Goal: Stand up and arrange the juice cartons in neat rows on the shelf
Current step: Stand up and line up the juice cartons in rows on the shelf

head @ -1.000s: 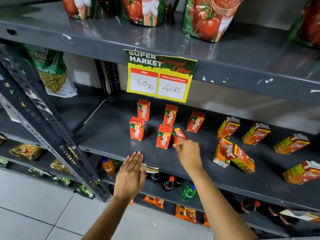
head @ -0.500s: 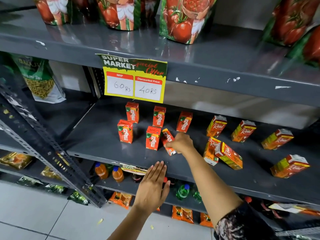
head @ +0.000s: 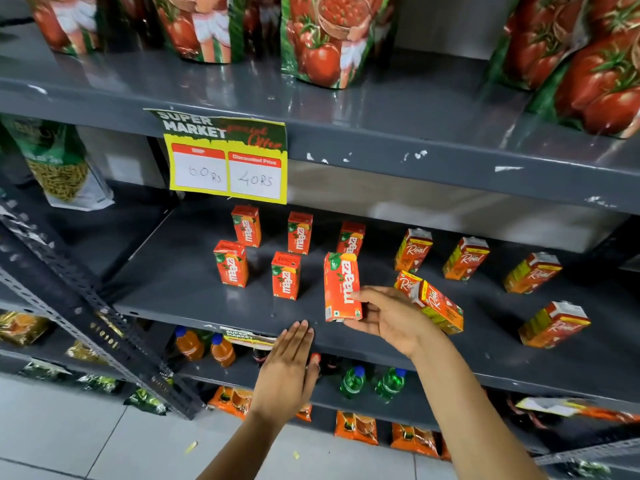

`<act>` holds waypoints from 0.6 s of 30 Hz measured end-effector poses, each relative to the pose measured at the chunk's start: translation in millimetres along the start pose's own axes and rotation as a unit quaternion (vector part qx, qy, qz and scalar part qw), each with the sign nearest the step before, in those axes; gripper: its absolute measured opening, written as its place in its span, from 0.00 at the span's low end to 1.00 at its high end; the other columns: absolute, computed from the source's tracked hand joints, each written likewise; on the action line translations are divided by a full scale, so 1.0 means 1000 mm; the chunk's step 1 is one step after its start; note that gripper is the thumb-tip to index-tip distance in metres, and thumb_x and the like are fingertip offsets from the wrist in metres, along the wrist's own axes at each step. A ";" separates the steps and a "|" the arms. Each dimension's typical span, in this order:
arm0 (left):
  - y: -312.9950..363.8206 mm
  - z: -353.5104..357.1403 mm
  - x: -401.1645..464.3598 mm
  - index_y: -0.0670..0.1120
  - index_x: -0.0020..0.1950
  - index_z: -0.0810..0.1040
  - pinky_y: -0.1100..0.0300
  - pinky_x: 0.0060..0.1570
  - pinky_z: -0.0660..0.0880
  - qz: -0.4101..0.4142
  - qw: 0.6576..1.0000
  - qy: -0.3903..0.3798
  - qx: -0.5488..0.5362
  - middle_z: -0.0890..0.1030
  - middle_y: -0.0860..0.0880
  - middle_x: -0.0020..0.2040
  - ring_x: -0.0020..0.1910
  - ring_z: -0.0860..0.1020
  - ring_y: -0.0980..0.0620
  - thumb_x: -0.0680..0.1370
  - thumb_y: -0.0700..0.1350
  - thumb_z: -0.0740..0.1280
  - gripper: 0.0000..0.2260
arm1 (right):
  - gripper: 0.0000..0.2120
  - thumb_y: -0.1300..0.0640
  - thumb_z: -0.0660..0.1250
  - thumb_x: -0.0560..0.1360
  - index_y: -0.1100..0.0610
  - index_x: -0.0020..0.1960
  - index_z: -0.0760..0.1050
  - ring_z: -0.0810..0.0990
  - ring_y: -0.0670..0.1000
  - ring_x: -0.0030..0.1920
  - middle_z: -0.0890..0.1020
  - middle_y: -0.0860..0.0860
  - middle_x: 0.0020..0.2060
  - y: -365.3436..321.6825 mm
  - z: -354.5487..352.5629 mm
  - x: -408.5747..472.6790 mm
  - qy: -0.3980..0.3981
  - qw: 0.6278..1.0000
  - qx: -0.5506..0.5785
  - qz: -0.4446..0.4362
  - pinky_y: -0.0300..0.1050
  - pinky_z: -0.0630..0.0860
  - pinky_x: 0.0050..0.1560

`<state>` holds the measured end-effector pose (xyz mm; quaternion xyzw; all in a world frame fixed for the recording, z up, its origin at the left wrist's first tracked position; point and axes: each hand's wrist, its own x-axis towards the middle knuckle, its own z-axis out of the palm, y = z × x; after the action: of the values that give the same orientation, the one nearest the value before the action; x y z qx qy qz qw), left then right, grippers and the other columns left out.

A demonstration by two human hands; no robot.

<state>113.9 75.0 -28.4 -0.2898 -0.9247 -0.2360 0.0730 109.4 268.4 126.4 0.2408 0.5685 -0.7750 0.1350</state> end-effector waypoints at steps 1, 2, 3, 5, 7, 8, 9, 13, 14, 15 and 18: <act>0.000 0.001 0.000 0.41 0.69 0.72 0.54 0.70 0.59 0.001 1.000 0.003 -0.002 0.71 0.44 0.70 0.71 0.66 0.49 0.82 0.53 0.50 0.24 | 0.15 0.61 0.71 0.71 0.64 0.57 0.76 0.86 0.54 0.46 0.85 0.60 0.49 -0.002 0.003 -0.016 0.000 1.000 0.014 -0.015 0.45 0.84 0.40; -0.001 0.001 0.000 0.40 0.69 0.72 0.53 0.69 0.60 0.003 1.000 0.007 -0.003 0.71 0.44 0.70 0.70 0.67 0.49 0.82 0.53 0.49 0.24 | 0.17 0.61 0.72 0.69 0.63 0.56 0.76 0.86 0.54 0.45 0.85 0.60 0.49 -0.005 0.007 -0.033 -0.004 0.999 0.028 -0.028 0.44 0.83 0.37; -0.001 0.001 -0.001 0.40 0.69 0.72 0.53 0.69 0.60 0.003 1.000 0.011 -0.003 0.72 0.44 0.69 0.70 0.68 0.48 0.82 0.54 0.48 0.25 | 0.18 0.59 0.73 0.66 0.61 0.54 0.78 0.86 0.53 0.45 0.85 0.59 0.48 -0.008 0.010 -0.049 -0.011 0.998 0.033 -0.045 0.42 0.83 0.36; 0.001 0.000 0.000 0.40 0.67 0.74 0.56 0.71 0.58 0.000 1.000 0.021 -0.004 0.75 0.42 0.66 0.67 0.71 0.46 0.82 0.54 0.47 0.25 | 0.15 0.55 0.73 0.62 0.55 0.48 0.81 0.86 0.52 0.45 0.87 0.55 0.46 -0.017 0.019 -0.081 -0.036 0.996 0.017 -0.085 0.40 0.82 0.34; 0.003 -0.002 0.000 0.39 0.65 0.76 0.60 0.70 0.55 -0.008 0.999 0.035 -0.004 0.78 0.42 0.63 0.64 0.73 0.44 0.82 0.52 0.50 0.24 | 0.14 0.52 0.72 0.61 0.52 0.46 0.81 0.86 0.49 0.44 0.87 0.50 0.43 -0.024 0.029 -0.106 -0.059 0.991 0.002 -0.120 0.38 0.81 0.34; 0.003 -0.002 -0.001 0.39 0.64 0.76 0.61 0.70 0.56 -0.008 0.999 0.043 -0.004 0.78 0.42 0.62 0.63 0.74 0.44 0.81 0.51 0.52 0.22 | 0.14 0.51 0.71 0.61 0.51 0.46 0.81 0.86 0.49 0.43 0.87 0.49 0.42 -0.027 0.033 -0.115 -0.061 0.989 -0.001 -0.131 0.38 0.81 0.34; 0.003 -0.001 -0.001 0.39 0.63 0.77 0.60 0.69 0.58 -0.007 0.999 0.046 -0.005 0.79 0.42 0.61 0.62 0.75 0.44 0.81 0.50 0.53 0.21 | 0.13 0.51 0.71 0.61 0.50 0.45 0.81 0.86 0.48 0.43 0.87 0.48 0.41 -0.027 0.036 -0.121 -0.062 0.988 -0.001 -0.141 0.38 0.81 0.34; 0.003 0.003 -0.001 0.39 0.61 0.77 0.48 0.59 0.74 -0.011 0.999 0.044 -0.017 0.80 0.41 0.58 0.59 0.77 0.41 0.81 0.50 0.54 0.20 | 0.12 0.50 0.71 0.59 0.48 0.42 0.82 0.86 0.48 0.43 0.87 0.47 0.40 -0.027 0.045 -0.133 -0.072 0.985 0.008 -0.158 0.37 0.81 0.33; 0.004 0.003 -0.001 0.38 0.61 0.77 0.47 0.56 0.75 -0.013 0.999 0.044 -0.015 0.80 0.40 0.58 0.58 0.77 0.41 0.81 0.50 0.54 0.20 | 0.12 0.50 0.71 0.59 0.48 0.42 0.81 0.86 0.48 0.43 0.87 0.47 0.40 -0.026 0.046 -0.135 -0.074 0.985 0.011 -0.158 0.37 0.81 0.33; 0.005 0.002 -0.002 0.38 0.61 0.77 0.46 0.55 0.76 -0.016 0.999 0.043 -0.013 0.80 0.40 0.57 0.57 0.77 0.40 0.80 0.50 0.55 0.20 | 0.12 0.50 0.71 0.59 0.49 0.43 0.81 0.86 0.49 0.43 0.87 0.47 0.39 -0.026 0.045 -0.135 -0.076 0.984 0.012 -0.159 0.37 0.81 0.33; 0.007 -0.001 -0.002 0.38 0.59 0.78 0.47 0.53 0.76 -0.016 0.999 0.047 -0.009 0.81 0.40 0.54 0.55 0.78 0.40 0.81 0.51 0.52 0.21 | 0.12 0.50 0.71 0.59 0.49 0.42 0.82 0.86 0.49 0.42 0.87 0.48 0.39 -0.025 0.043 -0.137 -0.076 0.984 0.020 -0.159 0.37 0.81 0.32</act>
<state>119.6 78.2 -25.3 -0.2639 -0.9227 -0.2589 0.1097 203.6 227.2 229.3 0.0905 0.5716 -0.8141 0.0484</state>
